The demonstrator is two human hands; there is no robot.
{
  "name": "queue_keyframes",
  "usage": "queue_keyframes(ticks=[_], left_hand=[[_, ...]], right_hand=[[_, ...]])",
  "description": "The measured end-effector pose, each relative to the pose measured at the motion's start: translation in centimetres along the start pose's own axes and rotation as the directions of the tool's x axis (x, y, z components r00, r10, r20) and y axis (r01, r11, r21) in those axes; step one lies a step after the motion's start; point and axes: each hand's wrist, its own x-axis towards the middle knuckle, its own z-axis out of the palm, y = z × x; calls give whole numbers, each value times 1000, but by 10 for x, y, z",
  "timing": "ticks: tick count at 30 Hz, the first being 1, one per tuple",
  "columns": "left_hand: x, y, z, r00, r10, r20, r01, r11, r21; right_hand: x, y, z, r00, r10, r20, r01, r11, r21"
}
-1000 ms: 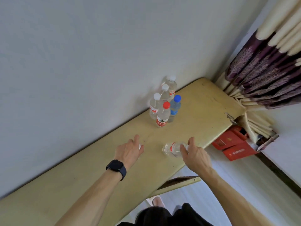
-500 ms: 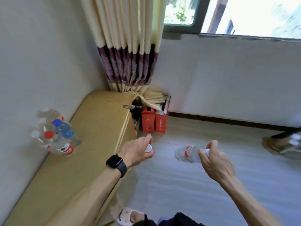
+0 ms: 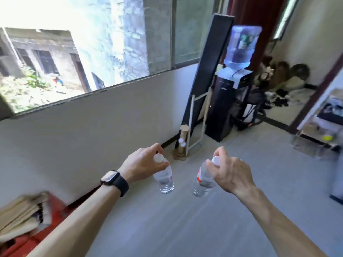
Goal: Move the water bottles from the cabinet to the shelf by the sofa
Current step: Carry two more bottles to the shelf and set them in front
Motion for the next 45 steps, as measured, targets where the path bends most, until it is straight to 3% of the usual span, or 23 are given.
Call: queue_keyframes(ticks=[4, 9, 17, 22, 29, 40, 45], left_hand=[[91, 71, 18, 974, 210, 80, -210, 978, -8], [183, 149, 50, 883, 452, 126, -459, 888, 32], [314, 239, 91, 722, 664, 193, -679, 734, 14], [381, 284, 119, 675, 696, 243, -712, 701, -31], [469, 361, 163, 613, 735, 290, -766, 643, -9], [622, 509, 250, 649, 701, 294, -749, 656, 89], [691, 563, 290, 634, 704, 322, -758, 648, 77]], right_hand=[[31, 63, -39, 979, 192, -71, -193, 981, -2], [58, 130, -72, 921, 326, -212, -332, 943, 8], [101, 211, -110, 783, 451, -428, -490, 871, 23], [133, 255, -124, 702, 514, -492, -564, 824, 56], [193, 349, -142, 636, 617, -463, -626, 764, 159], [305, 539, -180, 658, 616, -433, -587, 780, 219], [360, 620, -199, 662, 621, -419, -587, 778, 225]])
